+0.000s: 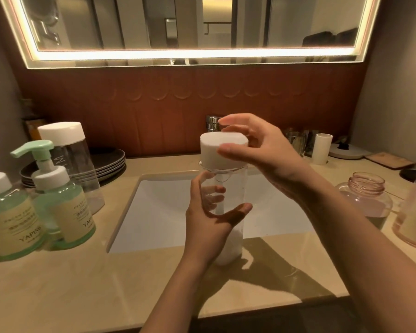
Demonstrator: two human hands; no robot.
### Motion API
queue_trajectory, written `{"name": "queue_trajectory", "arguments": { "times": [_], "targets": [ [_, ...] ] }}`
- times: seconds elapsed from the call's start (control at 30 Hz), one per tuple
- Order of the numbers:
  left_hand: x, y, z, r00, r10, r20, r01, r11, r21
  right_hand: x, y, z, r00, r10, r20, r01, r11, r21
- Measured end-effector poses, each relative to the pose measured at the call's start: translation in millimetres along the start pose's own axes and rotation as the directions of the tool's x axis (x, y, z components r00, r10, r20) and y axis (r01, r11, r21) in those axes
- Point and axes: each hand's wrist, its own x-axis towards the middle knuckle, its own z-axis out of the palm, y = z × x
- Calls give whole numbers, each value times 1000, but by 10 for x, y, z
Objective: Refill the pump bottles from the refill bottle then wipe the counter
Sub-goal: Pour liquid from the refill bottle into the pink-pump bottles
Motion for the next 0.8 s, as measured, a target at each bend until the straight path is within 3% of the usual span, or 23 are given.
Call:
{"name": "queue_trajectory", "arguments": {
  "times": [0.07,0.13,0.23,0.33,0.5,0.67,0.8],
  "targets": [
    [3,3,0,1000,14,-2,-14,1000,0,19,-66,80,999,-38,-18,35,983,-182],
    [8,11,3,1000,22,-12,-22,1000,12,48,-86,98,997,-43,60,57,965,-255],
    [3,26,1,1000,16,0,-16,1000,11,49,-97,-11,973,24,230,-9,998,-68],
    [-3,30,-7,1000,12,2,-12,1000,5,-4,-76,-178,950,55,308,-75,996,52],
    [-8,35,-2,1000,0,4,0,1000,5,-8,-79,-185,983,-11,184,60,963,-263],
    [-7,48,-2,1000,0,15,0,1000,-4,1,-55,-57,995,-67,78,89,937,-339],
    [-8,21,-10,1000,16,21,-16,1000,14,51,-103,-90,991,-30,133,79,922,-380]
  ]
}}
